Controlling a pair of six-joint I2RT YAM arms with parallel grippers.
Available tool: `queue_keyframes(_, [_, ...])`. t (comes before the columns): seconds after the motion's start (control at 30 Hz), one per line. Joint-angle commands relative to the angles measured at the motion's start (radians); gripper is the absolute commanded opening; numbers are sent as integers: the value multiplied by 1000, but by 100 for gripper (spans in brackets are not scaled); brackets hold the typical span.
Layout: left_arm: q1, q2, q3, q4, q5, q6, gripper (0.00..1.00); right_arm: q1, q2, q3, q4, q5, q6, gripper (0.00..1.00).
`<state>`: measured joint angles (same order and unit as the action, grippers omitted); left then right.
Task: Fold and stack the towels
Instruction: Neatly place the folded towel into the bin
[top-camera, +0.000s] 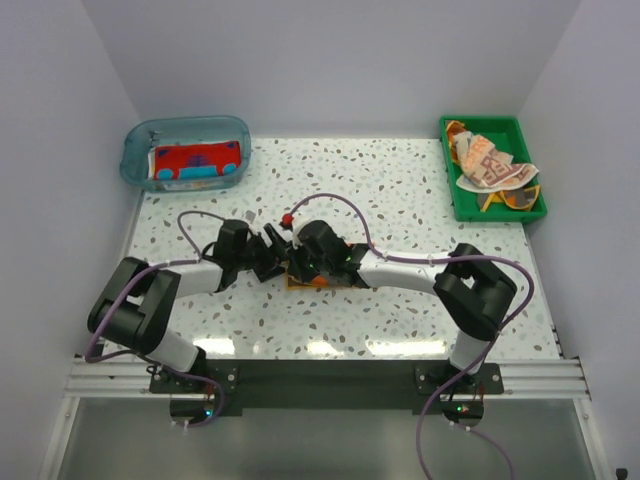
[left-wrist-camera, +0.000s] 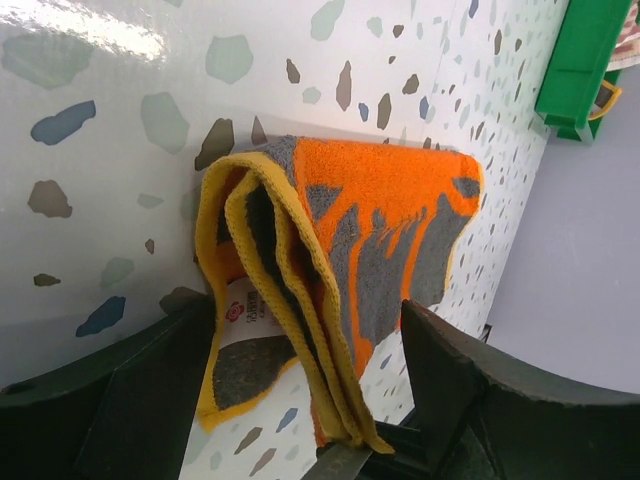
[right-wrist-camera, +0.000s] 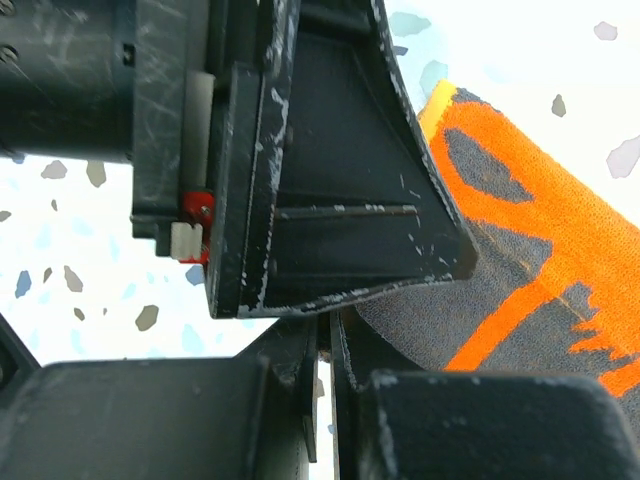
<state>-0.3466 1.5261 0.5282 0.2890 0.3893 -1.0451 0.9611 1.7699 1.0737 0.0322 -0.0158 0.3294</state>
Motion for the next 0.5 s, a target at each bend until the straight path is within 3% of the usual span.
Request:
queue_keyframes(0.0, [-14, 40, -50, 85, -40, -53, 80, -1, -40, 8, 67, -12, 16, 0])
queue_keyframes(0.17, [-17, 23, -53, 64, -59, -27, 78, 1, -23, 37, 23, 31, 7, 0])
queue_keyframes(0.37, [-14, -105, 16, -171, -180, 115, 78, 2, 3, 34, -80, 73, -38, 0])
queue_keyframes(0.43, [-8, -147, 27, -246, -240, 144, 78, 8, 23, 43, -112, 63, -55, 7])
queue_keyframes(0.47, [10, -187, 33, -264, -251, 170, 77, 11, 31, 58, -138, 51, -61, 23])
